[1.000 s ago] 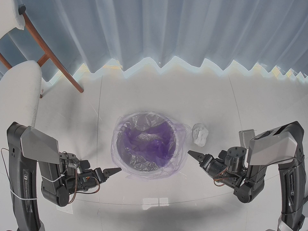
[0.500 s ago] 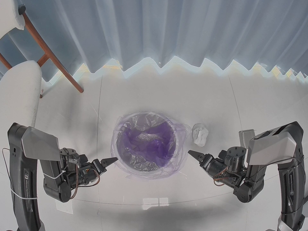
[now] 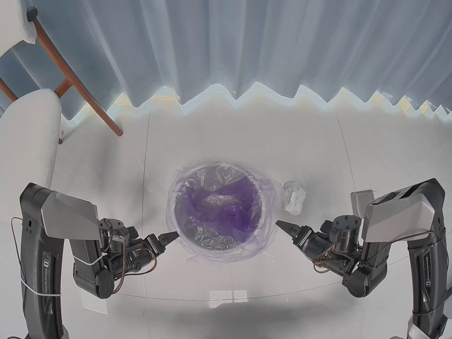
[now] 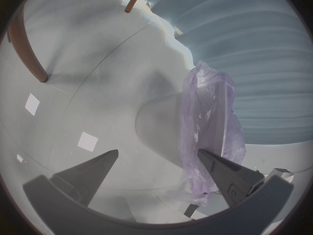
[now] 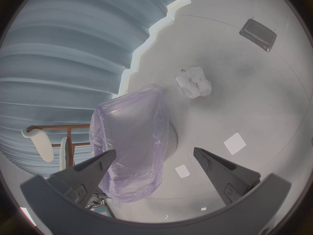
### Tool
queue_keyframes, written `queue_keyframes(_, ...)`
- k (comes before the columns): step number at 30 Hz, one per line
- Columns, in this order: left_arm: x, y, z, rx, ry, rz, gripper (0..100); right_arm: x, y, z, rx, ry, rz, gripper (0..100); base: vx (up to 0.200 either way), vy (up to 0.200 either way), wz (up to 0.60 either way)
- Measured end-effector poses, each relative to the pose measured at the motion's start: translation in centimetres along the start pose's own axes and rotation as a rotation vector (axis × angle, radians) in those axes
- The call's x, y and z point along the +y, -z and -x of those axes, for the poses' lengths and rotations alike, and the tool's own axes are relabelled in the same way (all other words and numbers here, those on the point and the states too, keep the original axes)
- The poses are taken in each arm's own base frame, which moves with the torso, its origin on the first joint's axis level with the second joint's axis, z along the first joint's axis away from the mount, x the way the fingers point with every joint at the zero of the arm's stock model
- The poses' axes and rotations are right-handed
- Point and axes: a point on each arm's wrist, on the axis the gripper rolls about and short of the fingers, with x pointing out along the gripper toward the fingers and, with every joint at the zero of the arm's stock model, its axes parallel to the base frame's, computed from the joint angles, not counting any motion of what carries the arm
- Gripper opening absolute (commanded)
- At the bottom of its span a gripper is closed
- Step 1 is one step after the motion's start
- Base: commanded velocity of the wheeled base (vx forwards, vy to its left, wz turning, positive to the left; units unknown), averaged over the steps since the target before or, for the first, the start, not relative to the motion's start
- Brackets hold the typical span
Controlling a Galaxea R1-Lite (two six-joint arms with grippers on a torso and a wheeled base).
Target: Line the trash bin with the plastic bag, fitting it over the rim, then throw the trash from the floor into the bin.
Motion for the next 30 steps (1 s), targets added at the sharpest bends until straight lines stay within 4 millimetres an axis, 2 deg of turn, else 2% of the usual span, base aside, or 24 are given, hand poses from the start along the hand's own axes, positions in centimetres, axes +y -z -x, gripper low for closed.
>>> queue_keyframes(1,0.0,0.1,-0.1,0.0,-0.001,-0.004,0,0.0,0.0,0.0,0.0,0.0,0.0,100,0.0,0.0,0.0)
queue_keyframes(17,0.2,0.3,-0.4,0.004,-0.008,-0.057,0,-0.1,0.1,-0.1,-0.001,0.002,0.001,100,0.0,0.0,0.0)
queue_keyframes(30,2.0,0.8,-2.0,-0.117,-0.186,-0.219,0,-0.2,0.1,-0.4,-0.022,0.014,0.002,100,0.0,0.0,0.0)
